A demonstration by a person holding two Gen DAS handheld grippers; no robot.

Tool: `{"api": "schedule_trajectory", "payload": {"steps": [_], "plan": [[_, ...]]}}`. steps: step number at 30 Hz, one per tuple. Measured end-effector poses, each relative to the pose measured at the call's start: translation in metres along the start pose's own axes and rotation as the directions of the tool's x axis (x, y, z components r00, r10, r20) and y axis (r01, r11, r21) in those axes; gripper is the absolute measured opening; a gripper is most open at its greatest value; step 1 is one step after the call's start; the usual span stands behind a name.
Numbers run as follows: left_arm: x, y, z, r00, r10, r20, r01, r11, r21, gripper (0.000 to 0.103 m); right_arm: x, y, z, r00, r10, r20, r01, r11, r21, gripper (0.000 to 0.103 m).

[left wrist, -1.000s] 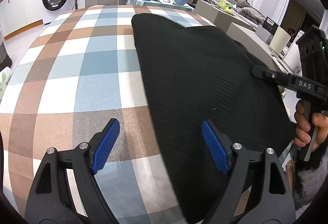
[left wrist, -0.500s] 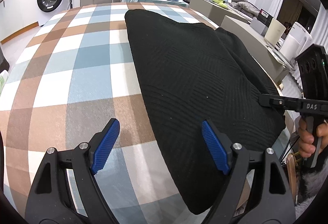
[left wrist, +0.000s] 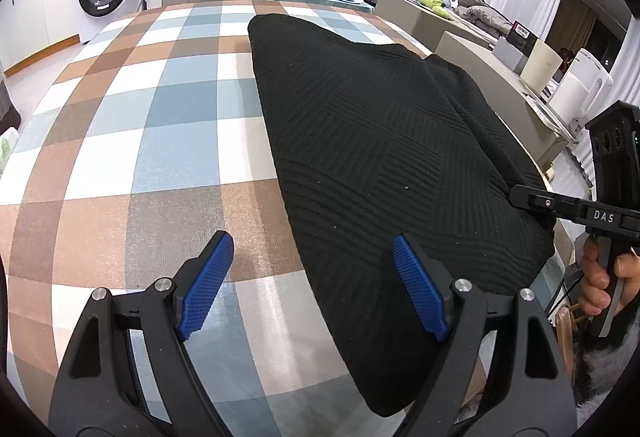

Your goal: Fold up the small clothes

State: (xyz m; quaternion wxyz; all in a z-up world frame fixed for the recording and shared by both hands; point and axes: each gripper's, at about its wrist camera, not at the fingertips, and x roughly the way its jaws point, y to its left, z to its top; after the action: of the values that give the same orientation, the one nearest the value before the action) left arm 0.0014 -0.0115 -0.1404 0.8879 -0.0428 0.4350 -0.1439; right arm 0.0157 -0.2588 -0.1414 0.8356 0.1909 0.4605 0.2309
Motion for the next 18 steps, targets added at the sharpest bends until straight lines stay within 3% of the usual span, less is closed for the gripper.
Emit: {"api": "schedule_trajectory", "payload": {"steps": [4,6,10,14,18], "plan": [[0.000,-0.002,0.001,1.000,0.012,0.000,-0.012,1.000,0.005,0.080,-0.003,-0.001,-0.002,1.000,-0.006,0.004,0.006,1.000,-0.007,0.020],[0.000,-0.003,0.001,1.000,0.013,-0.002,-0.013,1.000,0.008,0.080,-0.008,0.001,-0.001,1.000,-0.022,0.015,0.022,1.000,-0.015,0.026],[0.002,-0.005,0.003,1.000,0.006,-0.003,-0.006,1.000,0.007,0.080,-0.027,0.001,0.003,0.982,-0.159,0.102,0.164,0.986,-0.042,0.043],[0.009,-0.006,0.008,1.000,-0.012,-0.010,0.012,1.000,-0.016,0.080,-0.043,-0.015,0.005,0.961,-0.240,0.140,0.244,0.970,-0.011,0.048],[0.023,-0.009,0.020,0.999,-0.032,-0.027,0.031,0.999,-0.019,0.080,-0.038,-0.030,0.004,0.962,-0.249,0.111,0.247,0.969,0.024,0.048]]}}
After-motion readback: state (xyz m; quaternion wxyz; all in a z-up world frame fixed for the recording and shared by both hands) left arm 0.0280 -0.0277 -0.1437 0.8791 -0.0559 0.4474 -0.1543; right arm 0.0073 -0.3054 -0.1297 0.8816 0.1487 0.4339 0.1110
